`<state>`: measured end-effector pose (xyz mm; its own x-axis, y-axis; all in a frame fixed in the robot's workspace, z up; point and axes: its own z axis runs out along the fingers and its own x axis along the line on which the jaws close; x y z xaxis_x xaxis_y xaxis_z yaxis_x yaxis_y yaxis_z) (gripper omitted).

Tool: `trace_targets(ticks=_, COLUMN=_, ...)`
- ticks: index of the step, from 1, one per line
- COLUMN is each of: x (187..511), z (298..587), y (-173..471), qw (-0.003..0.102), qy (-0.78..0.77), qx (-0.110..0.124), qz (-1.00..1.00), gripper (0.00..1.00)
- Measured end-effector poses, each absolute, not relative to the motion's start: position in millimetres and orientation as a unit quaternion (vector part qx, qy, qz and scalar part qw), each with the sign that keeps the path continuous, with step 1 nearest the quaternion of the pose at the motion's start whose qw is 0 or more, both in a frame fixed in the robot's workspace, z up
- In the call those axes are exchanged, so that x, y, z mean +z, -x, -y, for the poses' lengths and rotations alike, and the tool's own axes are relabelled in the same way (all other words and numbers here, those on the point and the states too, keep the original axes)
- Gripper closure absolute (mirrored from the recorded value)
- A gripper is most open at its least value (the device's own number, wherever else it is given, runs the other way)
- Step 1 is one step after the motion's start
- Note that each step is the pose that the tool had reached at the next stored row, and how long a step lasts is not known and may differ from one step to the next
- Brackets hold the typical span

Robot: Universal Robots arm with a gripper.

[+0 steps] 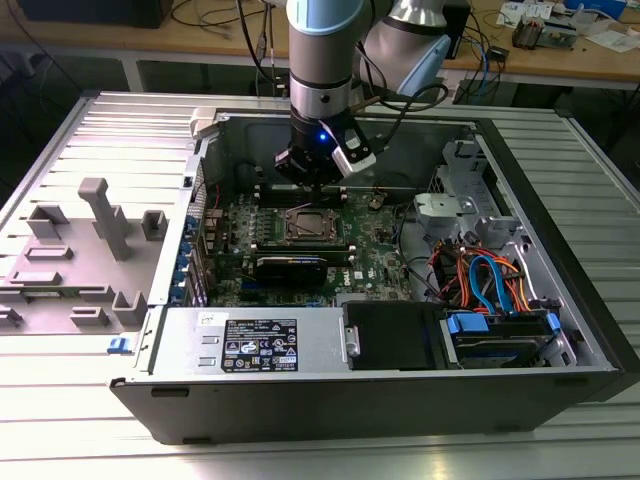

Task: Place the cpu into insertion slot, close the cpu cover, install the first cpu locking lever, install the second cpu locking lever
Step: 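Install the first cpu locking lever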

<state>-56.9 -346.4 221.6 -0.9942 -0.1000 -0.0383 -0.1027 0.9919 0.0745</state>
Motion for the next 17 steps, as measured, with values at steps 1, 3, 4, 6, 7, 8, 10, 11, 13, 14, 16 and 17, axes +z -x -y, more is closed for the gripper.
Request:
trace_targets(ticks=1, x=221.6, z=346.4, y=56.9, qw=0.017, qy=0.051, qx=0.038, qz=-0.998, gripper=0.89)
trace_targets(ticks=3, x=221.5, z=346.4, y=56.9, qw=0.017, qy=0.051, qx=0.038, qz=-0.998, gripper=0.89)
trace_targets(ticks=4, x=221.4, z=346.4, y=56.9, qw=0.017, qy=0.051, qx=0.038, qz=-0.998, gripper=0.89)
trace_targets(ticks=6, x=221.2, z=346.4, y=56.8, qw=0.017, qy=0.051, qx=0.037, qz=-0.998, gripper=0.89)
trace_targets(ticks=7, x=220.9, z=346.4, y=56.8, qw=0.017, qy=0.051, qx=0.037, qz=-0.998, gripper=0.89)
trace_targets(ticks=8, x=220.5, z=346.4, y=56.7, qw=0.017, qy=0.051, qx=0.037, qz=-0.998, gripper=0.89)
trace_targets(ticks=10, x=219.6, z=346.4, y=55.6, qw=0.017, qy=0.051, qx=0.037, qz=-0.998, gripper=0.89)
trace_targets(ticks=11, x=219.3, z=346.4, y=54.8, qw=0.017, qy=0.051, qx=0.037, qz=-0.998, gripper=0.89)
trace_targets(ticks=13, x=218.1, z=346.4, y=52.9, qw=0.017, qy=0.051, qx=0.037, qz=-0.998, gripper=0.89)
trace_targets(ticks=14, x=217.7, z=346.4, y=52.4, qw=0.017, qy=0.051, qx=0.037, qz=-0.998, gripper=0.89)
trace_targets(ticks=16, x=216.8, z=346.3, y=52.0, qw=0.017, qy=0.051, qx=0.037, qz=-0.998, gripper=0.89)
trace_targets(ticks=17, x=216.4, z=346.4, y=51.6, qw=0.017, qy=0.051, qx=0.037, qz=-0.998, gripper=0.89)
